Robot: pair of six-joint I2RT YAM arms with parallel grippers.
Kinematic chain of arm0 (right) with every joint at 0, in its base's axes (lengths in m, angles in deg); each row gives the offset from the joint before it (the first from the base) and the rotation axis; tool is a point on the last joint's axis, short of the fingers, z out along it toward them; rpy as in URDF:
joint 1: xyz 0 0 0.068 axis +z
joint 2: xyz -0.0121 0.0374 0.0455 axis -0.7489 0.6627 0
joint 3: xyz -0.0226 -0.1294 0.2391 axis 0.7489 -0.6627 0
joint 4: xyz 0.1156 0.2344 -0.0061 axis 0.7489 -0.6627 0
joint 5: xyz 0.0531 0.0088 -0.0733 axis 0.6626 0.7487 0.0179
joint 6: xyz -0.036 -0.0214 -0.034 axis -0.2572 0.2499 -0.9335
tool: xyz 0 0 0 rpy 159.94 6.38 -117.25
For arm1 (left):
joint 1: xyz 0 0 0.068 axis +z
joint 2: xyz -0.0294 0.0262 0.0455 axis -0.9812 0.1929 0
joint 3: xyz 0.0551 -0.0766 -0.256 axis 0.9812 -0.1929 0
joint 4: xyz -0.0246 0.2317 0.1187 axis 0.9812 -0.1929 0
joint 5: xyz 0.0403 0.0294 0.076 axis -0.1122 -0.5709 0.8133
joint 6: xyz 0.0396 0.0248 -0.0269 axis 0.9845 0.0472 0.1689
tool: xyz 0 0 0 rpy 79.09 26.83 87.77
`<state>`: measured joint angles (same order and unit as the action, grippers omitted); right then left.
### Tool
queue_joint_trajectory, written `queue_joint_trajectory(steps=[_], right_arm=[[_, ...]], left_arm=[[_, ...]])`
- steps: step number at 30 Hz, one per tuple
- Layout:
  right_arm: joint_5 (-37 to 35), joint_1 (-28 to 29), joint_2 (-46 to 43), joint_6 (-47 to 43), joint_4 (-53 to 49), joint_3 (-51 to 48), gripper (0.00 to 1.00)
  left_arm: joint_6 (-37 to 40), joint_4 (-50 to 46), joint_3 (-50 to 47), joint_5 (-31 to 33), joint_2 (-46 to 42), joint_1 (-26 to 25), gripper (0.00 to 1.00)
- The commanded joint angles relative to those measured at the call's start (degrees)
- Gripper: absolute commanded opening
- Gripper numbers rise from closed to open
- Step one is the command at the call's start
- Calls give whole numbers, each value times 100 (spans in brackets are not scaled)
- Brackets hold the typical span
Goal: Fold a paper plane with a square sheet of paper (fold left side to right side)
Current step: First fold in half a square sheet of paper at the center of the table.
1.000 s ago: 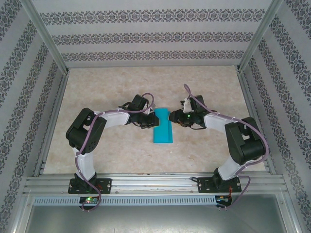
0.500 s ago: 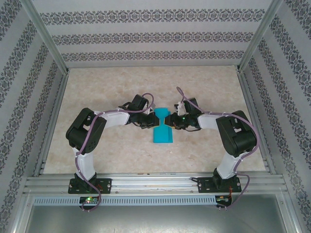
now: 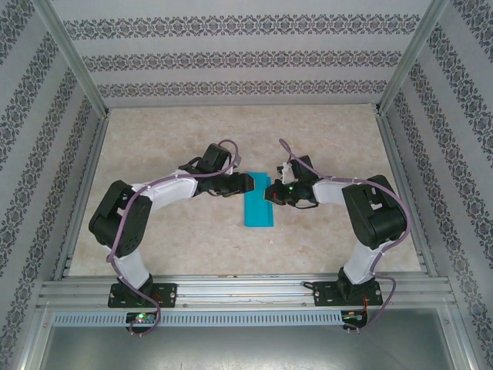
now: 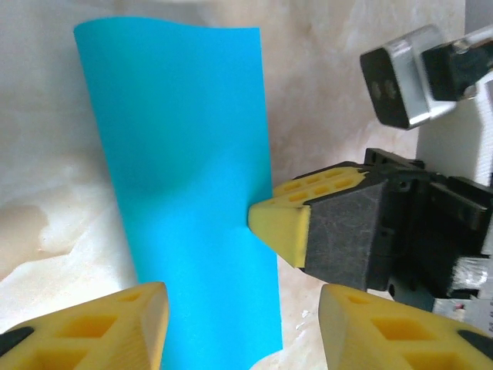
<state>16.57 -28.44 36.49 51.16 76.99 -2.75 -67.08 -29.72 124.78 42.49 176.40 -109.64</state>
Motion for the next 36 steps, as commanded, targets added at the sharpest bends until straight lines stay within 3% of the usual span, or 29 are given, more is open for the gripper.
queue_joint_trajectory(steps=[1, 17, 30, 36], right_arm=[[-196, 51, 0, -149, -234, 151, 0], [-290, 60, 35, -274, -439, 217, 0], [-310, 60, 78, -310, -536, 287, 2], [-375, 47, -89, -273, -635, 296, 15]], left_arm=[[225, -491, 39, 203, 76, -31, 57], [66, -395, 407, 12, 938, -213, 58], [47, -937, 757, 398, 1338, -297, 43], [28, -1280, 883, 641, 1480, -399, 41]])
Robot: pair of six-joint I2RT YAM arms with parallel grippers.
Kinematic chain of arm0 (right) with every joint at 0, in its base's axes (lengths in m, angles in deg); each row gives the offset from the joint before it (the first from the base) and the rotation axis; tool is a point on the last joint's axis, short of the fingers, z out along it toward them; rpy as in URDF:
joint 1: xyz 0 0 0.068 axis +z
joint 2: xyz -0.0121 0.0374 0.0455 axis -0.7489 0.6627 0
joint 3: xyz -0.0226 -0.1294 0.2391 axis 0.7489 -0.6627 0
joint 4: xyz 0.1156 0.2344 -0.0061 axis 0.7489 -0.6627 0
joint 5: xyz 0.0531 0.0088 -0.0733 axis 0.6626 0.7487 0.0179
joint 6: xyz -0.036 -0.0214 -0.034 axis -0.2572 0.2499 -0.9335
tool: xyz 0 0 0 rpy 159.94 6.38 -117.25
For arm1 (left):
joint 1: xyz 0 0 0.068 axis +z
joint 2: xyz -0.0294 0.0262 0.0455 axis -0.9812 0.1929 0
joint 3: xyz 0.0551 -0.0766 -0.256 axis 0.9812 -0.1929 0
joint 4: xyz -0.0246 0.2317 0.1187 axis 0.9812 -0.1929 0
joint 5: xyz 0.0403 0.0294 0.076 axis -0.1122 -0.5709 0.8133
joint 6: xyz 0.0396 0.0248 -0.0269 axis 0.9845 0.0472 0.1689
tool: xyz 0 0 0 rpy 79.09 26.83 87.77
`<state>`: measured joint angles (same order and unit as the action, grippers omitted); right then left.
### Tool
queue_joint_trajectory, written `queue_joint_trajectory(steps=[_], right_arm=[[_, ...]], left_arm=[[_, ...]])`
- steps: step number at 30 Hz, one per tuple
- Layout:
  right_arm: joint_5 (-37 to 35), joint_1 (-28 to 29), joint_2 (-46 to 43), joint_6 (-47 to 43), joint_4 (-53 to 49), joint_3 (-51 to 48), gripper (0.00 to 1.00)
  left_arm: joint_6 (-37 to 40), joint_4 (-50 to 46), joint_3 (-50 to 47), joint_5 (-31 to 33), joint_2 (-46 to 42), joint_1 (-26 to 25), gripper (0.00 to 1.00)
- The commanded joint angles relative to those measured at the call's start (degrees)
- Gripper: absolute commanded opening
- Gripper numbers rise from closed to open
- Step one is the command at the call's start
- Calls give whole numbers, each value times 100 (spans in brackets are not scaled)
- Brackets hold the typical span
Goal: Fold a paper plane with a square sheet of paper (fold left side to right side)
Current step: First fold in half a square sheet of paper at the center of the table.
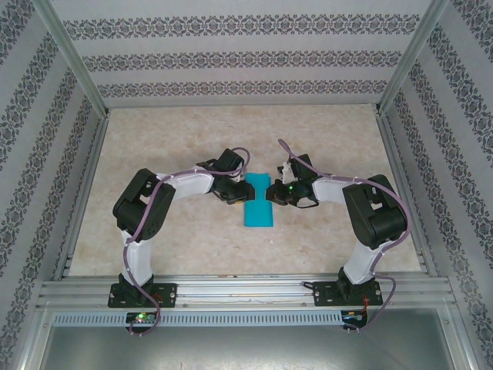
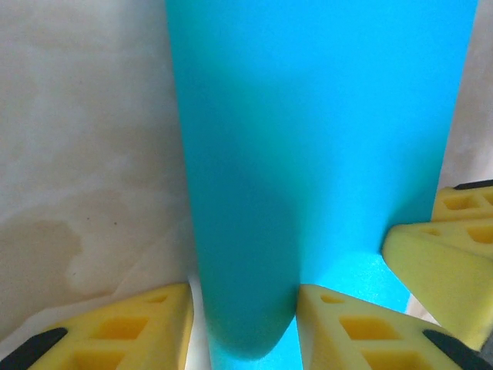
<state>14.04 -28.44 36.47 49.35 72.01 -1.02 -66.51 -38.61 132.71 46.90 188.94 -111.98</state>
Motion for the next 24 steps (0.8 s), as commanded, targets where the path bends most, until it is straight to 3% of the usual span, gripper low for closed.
queue_joint_trajectory(steps=[1, 10, 24], right_arm=[[-172, 43, -146, -101, -203, 124, 18], [-966, -222, -873, -201, -944, 39, 42], [-1384, -600, -1597, -264, -1090, -376, 44]], left_arm=[[-51, -401, 94, 205, 245, -178, 40], [-52, -599, 175, 221, 453, -292, 41], [27, -1187, 647, 266, 897, -430, 46]])
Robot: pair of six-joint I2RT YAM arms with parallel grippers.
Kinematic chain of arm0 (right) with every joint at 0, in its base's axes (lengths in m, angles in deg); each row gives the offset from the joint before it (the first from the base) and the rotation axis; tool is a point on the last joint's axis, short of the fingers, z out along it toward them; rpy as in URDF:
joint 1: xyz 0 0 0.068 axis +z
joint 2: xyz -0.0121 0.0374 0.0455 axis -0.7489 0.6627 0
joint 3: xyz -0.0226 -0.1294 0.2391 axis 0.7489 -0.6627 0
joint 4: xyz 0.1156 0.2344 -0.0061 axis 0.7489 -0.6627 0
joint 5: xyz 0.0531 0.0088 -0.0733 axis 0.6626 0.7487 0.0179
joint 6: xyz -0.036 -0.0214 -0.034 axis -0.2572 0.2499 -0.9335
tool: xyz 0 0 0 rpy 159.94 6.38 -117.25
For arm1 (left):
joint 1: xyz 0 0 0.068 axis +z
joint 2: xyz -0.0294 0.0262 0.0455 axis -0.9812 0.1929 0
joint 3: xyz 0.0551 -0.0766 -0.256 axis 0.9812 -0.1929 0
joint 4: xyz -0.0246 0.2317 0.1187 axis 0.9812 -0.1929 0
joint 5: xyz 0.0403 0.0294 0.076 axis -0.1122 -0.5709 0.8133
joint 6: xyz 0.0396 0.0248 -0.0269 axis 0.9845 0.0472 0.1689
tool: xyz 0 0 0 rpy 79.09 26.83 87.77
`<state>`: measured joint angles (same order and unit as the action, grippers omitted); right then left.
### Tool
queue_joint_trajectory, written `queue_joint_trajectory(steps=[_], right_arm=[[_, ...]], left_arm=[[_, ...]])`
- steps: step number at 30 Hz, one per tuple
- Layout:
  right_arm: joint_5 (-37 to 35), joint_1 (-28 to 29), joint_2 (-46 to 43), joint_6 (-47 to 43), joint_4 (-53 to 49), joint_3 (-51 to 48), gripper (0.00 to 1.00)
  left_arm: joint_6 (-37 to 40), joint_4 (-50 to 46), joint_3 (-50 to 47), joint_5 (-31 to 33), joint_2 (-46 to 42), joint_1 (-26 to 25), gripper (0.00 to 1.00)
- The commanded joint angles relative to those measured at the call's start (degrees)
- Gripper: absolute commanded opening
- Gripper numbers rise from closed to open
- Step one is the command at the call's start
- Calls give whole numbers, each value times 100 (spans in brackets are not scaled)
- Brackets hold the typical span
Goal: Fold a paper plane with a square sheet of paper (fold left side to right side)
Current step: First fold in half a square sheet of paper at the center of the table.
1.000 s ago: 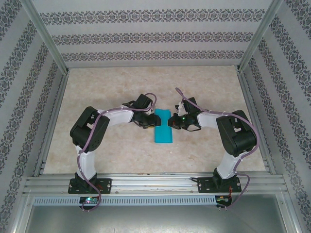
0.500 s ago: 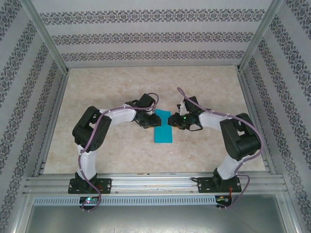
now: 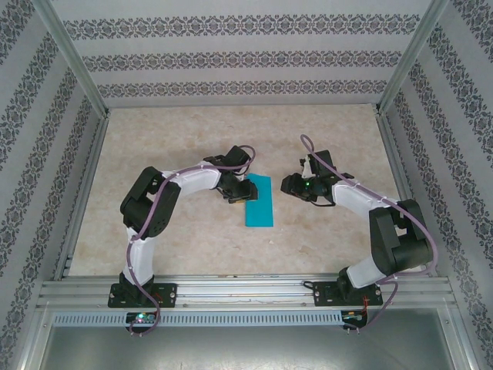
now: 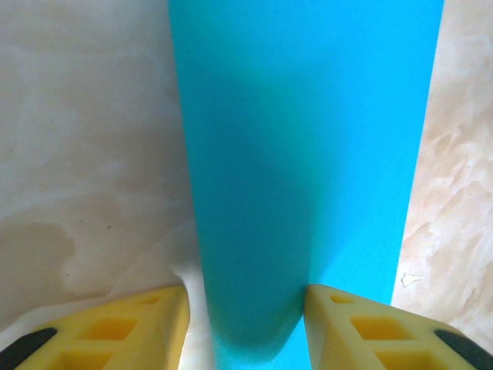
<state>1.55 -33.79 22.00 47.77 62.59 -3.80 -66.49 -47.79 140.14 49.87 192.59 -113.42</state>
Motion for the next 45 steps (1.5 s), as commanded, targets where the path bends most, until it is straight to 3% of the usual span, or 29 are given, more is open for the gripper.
queue_joint_trajectory(steps=[1, 45], right_arm=[[-136, -77, -164, -108, -144, -113, 44], [14, -126, 16, -155, -183, -38, 45]], left_arm=[[16, -281, -84, -40, 560, -295, 46], [313, -969, 523, 17, 1117, -420, 50]])
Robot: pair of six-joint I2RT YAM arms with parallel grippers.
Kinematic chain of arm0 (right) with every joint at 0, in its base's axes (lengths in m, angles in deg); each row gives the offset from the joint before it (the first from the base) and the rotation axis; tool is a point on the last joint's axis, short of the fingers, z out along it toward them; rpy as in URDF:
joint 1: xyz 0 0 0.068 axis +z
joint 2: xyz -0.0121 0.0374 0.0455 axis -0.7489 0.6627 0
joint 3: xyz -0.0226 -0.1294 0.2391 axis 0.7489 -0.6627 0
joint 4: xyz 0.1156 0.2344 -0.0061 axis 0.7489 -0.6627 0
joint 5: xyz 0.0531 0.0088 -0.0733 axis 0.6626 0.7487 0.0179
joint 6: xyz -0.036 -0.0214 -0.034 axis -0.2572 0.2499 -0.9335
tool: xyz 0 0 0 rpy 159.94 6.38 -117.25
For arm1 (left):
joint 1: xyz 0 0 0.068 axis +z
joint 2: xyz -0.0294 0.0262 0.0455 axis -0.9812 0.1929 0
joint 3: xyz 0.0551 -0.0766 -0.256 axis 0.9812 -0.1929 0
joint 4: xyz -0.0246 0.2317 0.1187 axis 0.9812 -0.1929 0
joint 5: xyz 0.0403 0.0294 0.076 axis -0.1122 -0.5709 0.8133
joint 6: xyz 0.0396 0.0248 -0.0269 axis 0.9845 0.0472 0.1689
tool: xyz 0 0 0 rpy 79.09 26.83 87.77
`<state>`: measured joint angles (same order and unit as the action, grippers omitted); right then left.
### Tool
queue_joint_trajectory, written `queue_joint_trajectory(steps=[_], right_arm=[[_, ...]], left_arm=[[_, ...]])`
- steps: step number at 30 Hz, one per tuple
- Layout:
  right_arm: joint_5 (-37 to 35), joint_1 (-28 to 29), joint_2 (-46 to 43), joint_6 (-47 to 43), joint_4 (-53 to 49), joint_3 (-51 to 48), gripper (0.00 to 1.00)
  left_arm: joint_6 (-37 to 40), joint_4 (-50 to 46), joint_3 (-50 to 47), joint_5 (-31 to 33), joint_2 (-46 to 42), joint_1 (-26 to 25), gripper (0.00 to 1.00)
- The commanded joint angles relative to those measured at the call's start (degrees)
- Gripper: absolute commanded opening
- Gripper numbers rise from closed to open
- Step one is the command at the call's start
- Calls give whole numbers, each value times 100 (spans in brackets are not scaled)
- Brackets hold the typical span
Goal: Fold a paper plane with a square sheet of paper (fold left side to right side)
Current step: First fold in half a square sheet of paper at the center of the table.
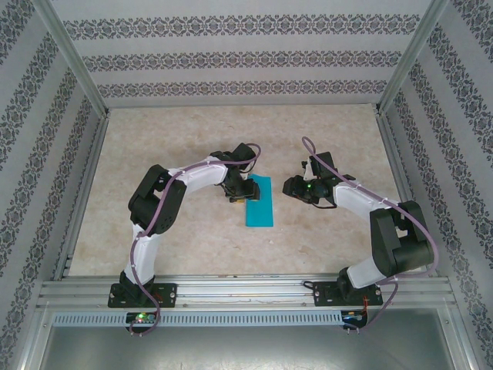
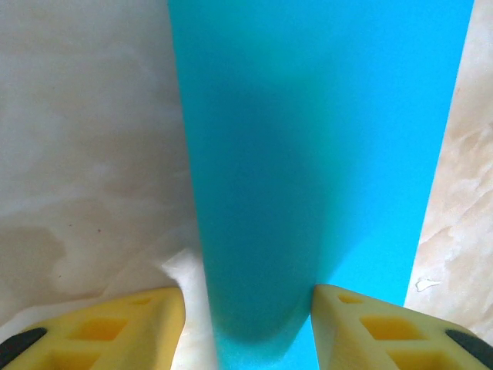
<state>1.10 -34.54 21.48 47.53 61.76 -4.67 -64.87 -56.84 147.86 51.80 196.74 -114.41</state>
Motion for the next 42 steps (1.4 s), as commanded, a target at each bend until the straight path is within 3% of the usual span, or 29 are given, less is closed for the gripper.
queue_joint_trajectory(steps=[1, 42], right_arm=[[63, -47, 77, -128, -96, 52, 45], [411, 195, 409, -67, -48, 177, 44]], left_arm=[[145, -66, -248, -176, 703, -323, 50], [-93, 114, -441, -180, 712, -307, 51]])
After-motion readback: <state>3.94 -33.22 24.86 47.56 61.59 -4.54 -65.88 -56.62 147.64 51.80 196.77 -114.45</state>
